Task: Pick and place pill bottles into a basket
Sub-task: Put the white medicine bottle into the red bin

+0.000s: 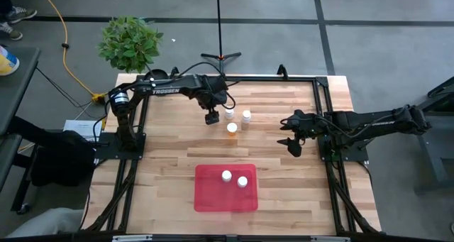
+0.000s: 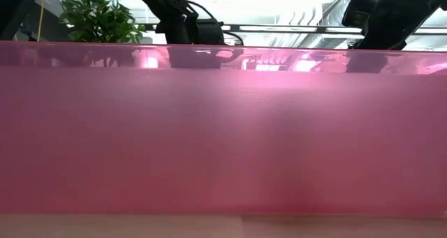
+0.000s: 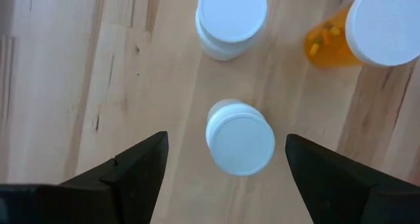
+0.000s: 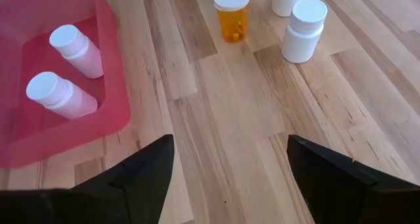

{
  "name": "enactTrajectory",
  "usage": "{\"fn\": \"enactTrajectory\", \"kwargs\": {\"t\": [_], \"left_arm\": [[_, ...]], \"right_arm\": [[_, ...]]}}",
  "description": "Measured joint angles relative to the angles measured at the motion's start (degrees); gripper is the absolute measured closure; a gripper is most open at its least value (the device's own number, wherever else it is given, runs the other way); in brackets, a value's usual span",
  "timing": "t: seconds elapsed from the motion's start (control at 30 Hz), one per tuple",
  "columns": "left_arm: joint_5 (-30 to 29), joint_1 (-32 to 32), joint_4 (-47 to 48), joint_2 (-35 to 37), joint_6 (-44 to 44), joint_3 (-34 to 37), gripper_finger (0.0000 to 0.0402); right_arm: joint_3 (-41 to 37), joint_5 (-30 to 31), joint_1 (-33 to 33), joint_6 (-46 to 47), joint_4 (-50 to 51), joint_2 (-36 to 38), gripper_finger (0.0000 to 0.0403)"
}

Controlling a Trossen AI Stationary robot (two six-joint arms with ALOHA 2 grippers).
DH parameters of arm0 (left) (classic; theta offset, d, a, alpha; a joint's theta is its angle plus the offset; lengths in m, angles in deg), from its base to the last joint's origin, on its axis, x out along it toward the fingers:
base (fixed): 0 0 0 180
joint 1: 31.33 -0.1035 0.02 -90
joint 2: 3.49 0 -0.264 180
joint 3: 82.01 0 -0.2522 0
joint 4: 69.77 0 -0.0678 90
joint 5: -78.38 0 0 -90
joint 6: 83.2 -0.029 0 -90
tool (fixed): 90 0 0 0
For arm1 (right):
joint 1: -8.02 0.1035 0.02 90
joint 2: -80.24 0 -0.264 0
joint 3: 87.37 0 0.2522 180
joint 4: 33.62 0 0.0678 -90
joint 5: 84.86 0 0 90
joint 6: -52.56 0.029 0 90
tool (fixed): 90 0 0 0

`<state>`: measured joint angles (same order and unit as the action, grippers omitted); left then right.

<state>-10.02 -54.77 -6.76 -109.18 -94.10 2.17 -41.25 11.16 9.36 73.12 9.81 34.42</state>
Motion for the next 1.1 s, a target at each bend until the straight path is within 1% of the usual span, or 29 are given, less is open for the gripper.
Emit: {"fn": "enactTrajectory", "kwargs": {"t": [0.17, 0.3, 0.4, 0.53, 0.67, 0.93, 1.1], "left_arm": [[0.14, -0.02, -0.28, 0.02, -0.46, 0.00, 0.0040], [0.08, -0.15, 0.06, 0.04, 0.17, 0.00, 0.0041], [-2.40, -0.11, 0.40, 0.04, 0.16, 0.02, 0.0040], [-3.83, -0.04, 0.38, 0.04, -0.96, 0.02, 0.0023], [-1.90, -0.04, 0.22, 0.04, -1.11, 0.02, 0.0005], [-1.74, -0.04, -0.65, 0.04, -0.83, 0.07, 0.0017], [-1.84, -0.15, -1.93, -0.23, -0.89, 0.07, 0.0013]], "right_arm": [[0.01, 0.00, 0.00, 0.17, 0.07, 0.00, 0.0116], [0.01, -0.20, -0.02, 0.18, 0.07, 0.00, 0.0116], [0.00, -0.20, 0.00, 0.17, 0.09, 0.00, 0.0116], [0.00, -0.20, 0.00, 0.20, 0.09, 0.01, 0.0116], [0.00, -0.22, -0.01, 0.14, 0.11, 0.00, 0.0116], [0.00, -0.22, 0.00, 0.19, 0.13, 0.00, 0.0116], [0.00, -0.43, -0.01, 0.19, 0.14, 0.00, 0.0116]]}}
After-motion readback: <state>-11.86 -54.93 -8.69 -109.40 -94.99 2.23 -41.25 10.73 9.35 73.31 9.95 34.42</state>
